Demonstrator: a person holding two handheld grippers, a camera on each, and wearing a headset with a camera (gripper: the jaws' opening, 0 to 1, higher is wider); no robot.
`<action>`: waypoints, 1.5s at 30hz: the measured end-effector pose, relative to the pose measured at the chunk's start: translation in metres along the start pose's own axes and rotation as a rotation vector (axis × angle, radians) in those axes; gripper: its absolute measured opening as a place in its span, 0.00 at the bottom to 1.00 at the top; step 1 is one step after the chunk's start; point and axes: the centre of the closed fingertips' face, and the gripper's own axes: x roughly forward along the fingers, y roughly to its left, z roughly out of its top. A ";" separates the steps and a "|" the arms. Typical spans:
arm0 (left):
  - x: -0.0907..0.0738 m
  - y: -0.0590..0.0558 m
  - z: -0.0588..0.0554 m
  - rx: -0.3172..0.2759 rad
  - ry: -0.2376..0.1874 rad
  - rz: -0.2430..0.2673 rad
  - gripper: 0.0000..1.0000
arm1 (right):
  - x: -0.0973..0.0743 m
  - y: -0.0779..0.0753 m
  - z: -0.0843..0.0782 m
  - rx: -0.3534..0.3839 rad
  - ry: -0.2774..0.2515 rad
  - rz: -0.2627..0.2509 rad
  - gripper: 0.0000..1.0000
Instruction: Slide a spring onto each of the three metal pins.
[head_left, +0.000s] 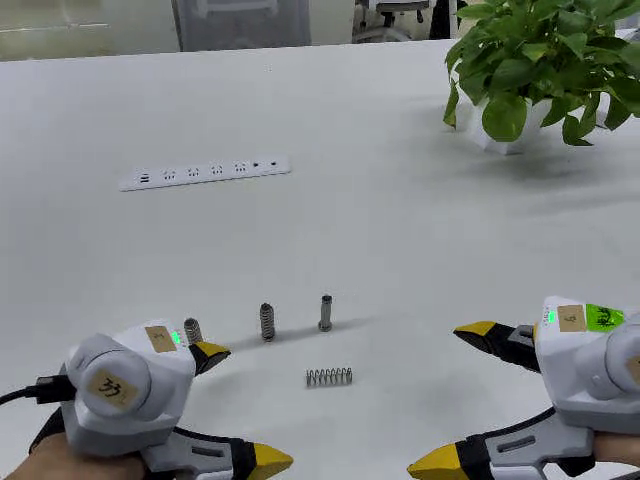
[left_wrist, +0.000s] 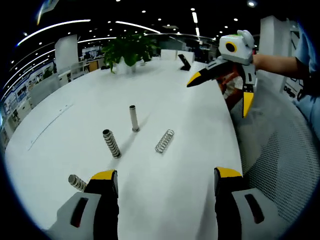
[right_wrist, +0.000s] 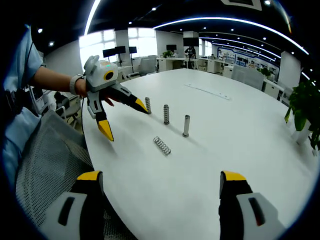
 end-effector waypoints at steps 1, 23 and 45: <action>0.002 0.002 0.000 0.007 0.006 -0.001 0.78 | 0.000 0.000 0.000 0.003 -0.003 -0.002 0.98; 0.052 -0.001 0.019 0.098 -0.005 -0.052 0.35 | -0.001 0.004 -0.007 0.074 -0.023 -0.009 0.96; 0.067 0.003 0.014 0.154 0.056 -0.046 0.16 | -0.006 0.002 -0.015 0.116 -0.035 -0.027 0.94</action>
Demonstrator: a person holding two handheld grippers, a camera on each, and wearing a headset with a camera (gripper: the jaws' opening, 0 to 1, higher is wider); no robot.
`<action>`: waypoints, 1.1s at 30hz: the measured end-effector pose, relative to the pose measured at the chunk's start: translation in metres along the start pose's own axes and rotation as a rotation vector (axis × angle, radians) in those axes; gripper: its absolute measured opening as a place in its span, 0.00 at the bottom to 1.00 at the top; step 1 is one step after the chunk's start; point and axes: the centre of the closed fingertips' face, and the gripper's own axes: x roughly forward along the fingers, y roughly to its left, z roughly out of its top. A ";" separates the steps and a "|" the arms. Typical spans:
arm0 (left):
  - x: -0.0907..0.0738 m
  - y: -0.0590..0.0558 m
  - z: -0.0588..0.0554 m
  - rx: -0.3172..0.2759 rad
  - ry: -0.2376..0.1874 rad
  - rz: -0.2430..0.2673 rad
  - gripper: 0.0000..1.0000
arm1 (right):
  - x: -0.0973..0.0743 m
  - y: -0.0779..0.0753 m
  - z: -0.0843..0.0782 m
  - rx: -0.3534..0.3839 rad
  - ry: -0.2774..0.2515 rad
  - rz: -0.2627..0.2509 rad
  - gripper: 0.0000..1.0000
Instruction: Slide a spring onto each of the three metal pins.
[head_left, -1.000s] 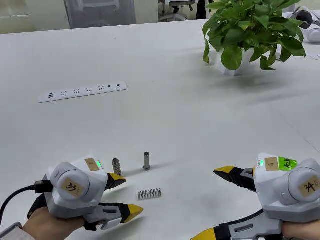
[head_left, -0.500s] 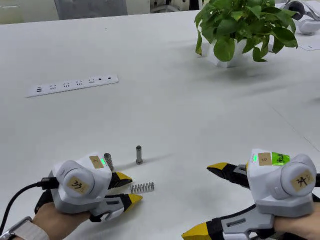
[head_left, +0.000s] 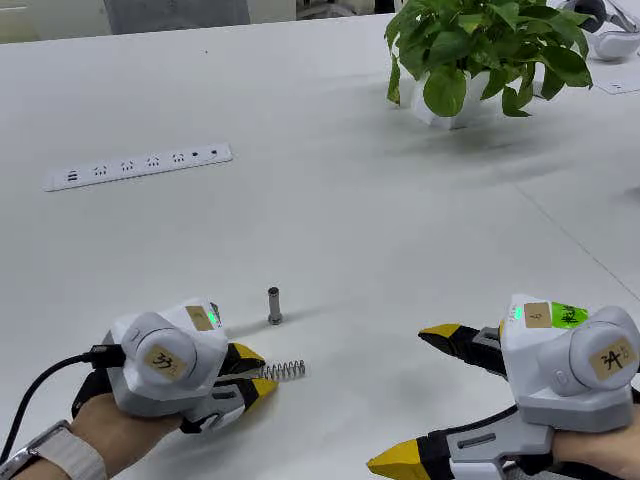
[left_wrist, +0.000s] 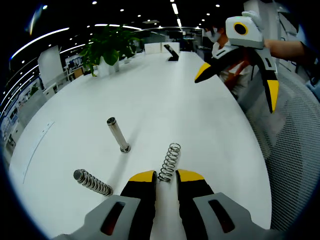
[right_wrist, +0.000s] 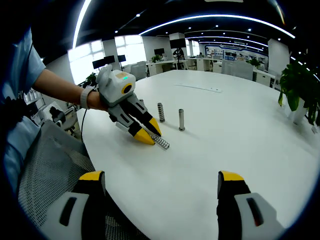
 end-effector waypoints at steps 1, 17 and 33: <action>0.000 0.000 0.000 0.006 0.005 -0.003 0.16 | 0.000 0.000 -0.001 0.000 0.001 0.001 0.94; 0.002 0.001 -0.005 0.085 0.097 -0.034 0.10 | 0.002 0.006 -0.004 0.006 0.001 0.009 0.93; -0.030 -0.012 -0.007 -0.016 -0.009 0.034 0.10 | 0.008 0.011 0.002 -0.012 0.005 0.036 0.91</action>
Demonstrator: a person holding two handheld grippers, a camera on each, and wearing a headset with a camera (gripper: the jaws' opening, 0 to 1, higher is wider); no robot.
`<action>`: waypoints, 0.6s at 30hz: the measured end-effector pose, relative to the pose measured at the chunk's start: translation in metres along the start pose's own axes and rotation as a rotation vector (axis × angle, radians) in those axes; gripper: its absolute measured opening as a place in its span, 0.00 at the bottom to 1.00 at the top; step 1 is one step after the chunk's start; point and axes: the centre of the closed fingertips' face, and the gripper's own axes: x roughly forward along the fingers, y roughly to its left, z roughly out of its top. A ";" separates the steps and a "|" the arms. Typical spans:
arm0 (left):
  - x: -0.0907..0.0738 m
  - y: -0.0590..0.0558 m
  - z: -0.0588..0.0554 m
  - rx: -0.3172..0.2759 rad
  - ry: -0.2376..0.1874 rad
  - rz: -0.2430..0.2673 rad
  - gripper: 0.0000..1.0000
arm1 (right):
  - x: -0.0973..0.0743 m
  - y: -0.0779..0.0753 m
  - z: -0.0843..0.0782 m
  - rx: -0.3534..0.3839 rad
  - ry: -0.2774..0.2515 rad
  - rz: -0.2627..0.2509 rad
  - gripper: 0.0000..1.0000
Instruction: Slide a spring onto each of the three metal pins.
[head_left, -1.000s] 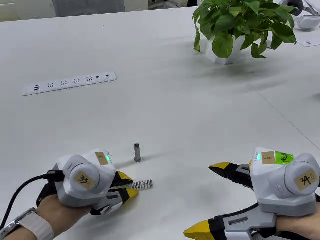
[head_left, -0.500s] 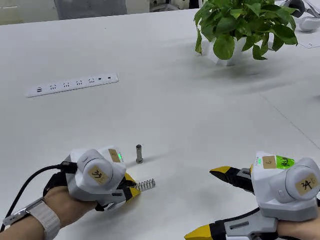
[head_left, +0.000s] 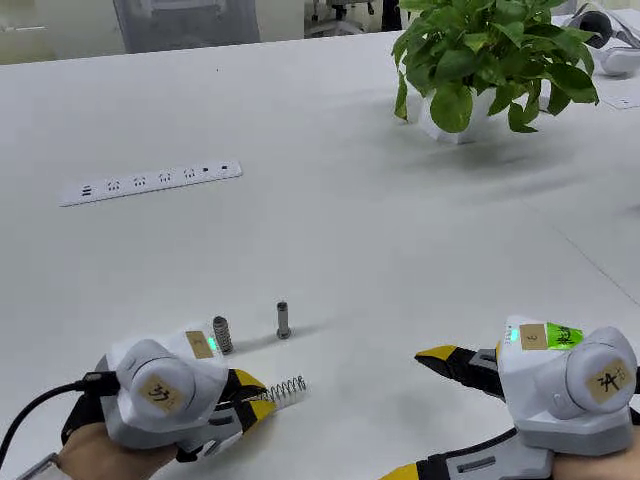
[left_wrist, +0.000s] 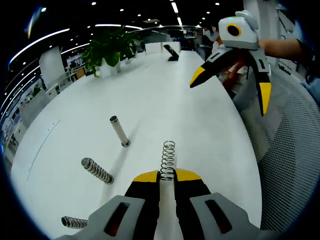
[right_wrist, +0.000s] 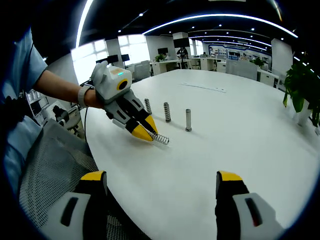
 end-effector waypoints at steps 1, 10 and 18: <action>-0.005 0.000 -0.001 -0.016 -0.009 0.009 0.10 | 0.001 0.001 0.001 -0.003 0.001 0.004 0.91; -0.040 -0.002 -0.009 -0.080 -0.054 0.059 0.10 | 0.012 0.009 0.011 -0.042 0.012 0.038 0.89; -0.068 -0.001 -0.011 -0.107 -0.097 0.094 0.10 | 0.028 0.021 0.029 -0.109 0.035 0.110 0.85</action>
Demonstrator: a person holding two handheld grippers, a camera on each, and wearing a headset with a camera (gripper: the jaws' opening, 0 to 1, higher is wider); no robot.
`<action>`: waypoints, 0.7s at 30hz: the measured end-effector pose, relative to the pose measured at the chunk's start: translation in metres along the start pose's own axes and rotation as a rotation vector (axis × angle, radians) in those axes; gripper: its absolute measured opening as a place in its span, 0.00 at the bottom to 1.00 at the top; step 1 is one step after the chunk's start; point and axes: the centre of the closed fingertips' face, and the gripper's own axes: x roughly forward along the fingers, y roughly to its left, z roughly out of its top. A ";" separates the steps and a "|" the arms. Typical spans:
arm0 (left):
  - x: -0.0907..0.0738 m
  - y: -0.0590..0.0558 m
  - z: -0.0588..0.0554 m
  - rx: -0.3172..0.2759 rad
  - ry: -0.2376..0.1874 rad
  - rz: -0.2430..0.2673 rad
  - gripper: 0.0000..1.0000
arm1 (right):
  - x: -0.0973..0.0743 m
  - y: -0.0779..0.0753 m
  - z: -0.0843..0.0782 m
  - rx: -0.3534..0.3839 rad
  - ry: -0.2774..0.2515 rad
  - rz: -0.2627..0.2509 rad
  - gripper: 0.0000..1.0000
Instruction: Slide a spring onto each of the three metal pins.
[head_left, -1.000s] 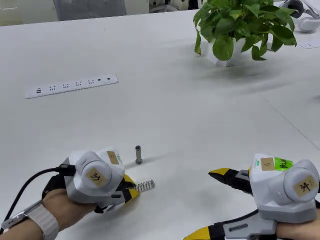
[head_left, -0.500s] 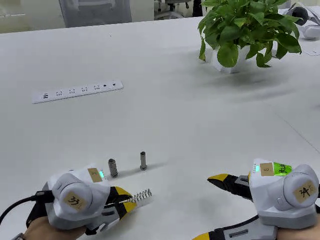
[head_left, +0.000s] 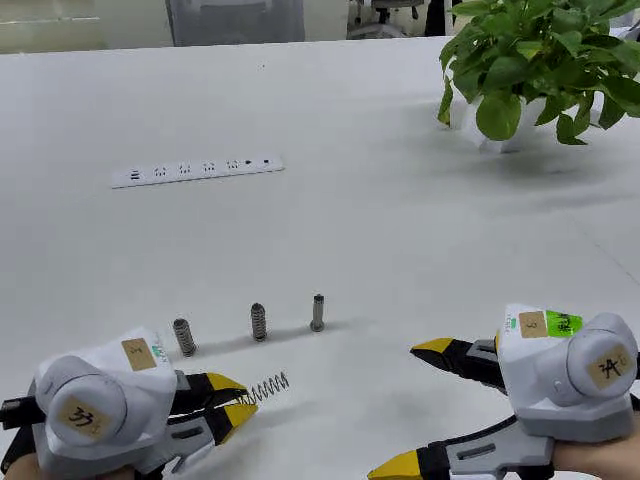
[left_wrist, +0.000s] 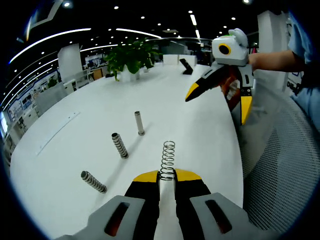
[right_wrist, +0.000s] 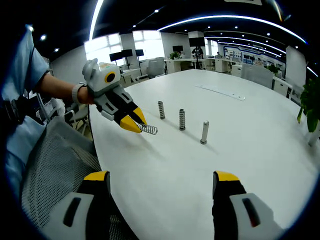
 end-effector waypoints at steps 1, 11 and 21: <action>-0.002 0.000 0.001 -0.004 -0.005 0.004 0.10 | 0.003 0.001 0.003 -0.010 0.003 0.010 0.85; -0.023 0.001 -0.003 -0.002 -0.031 0.029 0.10 | 0.034 0.015 0.046 -0.099 -0.008 0.123 0.80; -0.028 -0.005 -0.006 0.003 -0.059 0.004 0.10 | 0.060 0.028 0.071 -0.103 -0.002 0.240 0.69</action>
